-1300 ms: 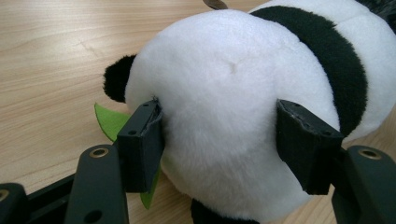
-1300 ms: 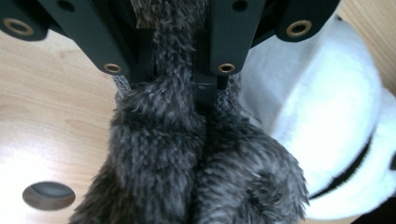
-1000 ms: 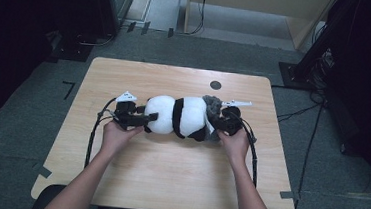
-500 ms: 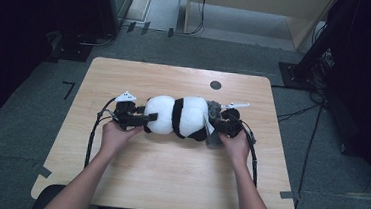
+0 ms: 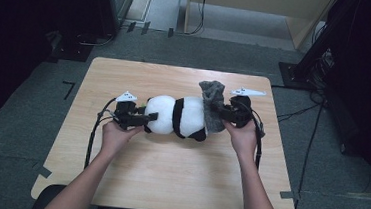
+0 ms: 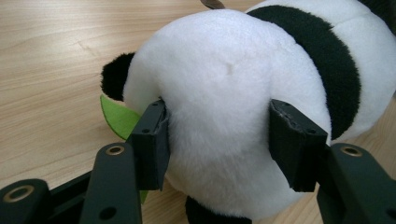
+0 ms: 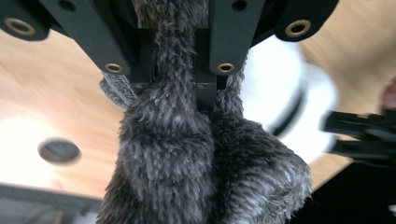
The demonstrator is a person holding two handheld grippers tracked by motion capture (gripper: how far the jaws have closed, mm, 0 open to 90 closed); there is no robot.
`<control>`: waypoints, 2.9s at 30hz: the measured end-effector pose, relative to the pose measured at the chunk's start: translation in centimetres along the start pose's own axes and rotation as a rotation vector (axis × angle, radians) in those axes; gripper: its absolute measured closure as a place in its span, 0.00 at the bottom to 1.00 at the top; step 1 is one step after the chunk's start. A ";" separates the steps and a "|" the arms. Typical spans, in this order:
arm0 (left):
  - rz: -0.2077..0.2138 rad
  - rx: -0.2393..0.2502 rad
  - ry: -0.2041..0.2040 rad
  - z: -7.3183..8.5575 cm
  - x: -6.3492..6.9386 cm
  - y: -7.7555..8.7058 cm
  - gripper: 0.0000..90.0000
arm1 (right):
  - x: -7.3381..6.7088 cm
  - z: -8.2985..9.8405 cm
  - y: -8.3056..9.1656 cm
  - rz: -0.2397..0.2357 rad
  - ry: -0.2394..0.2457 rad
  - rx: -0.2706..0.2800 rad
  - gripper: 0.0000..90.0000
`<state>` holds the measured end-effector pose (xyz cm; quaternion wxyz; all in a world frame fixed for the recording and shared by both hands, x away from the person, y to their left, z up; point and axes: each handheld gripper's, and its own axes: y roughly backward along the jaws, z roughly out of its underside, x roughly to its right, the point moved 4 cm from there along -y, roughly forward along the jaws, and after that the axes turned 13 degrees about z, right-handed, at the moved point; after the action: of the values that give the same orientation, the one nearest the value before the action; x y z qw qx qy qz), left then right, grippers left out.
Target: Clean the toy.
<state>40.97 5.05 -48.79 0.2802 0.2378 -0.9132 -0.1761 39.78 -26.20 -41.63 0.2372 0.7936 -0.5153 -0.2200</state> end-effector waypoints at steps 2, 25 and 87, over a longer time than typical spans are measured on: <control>0.000 0.001 0.003 0.0 0.0 0.0 0.50 | -1.5 -0.8 0.1 -0.023 0.036 0.002 0.87; -0.017 -0.015 0.004 0.0 0.2 0.1 0.53 | -12.7 0.2 -6.9 -0.168 0.208 -0.102 0.87; -0.018 -0.040 -0.034 0.0 0.5 -0.4 0.74 | -6.7 8.2 -3.0 -0.184 0.282 -0.225 0.86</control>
<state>40.74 4.50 -48.76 0.2678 0.2375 -0.9119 -0.2008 34.57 -20.22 -49.23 0.3729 0.8289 -0.3745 -0.1834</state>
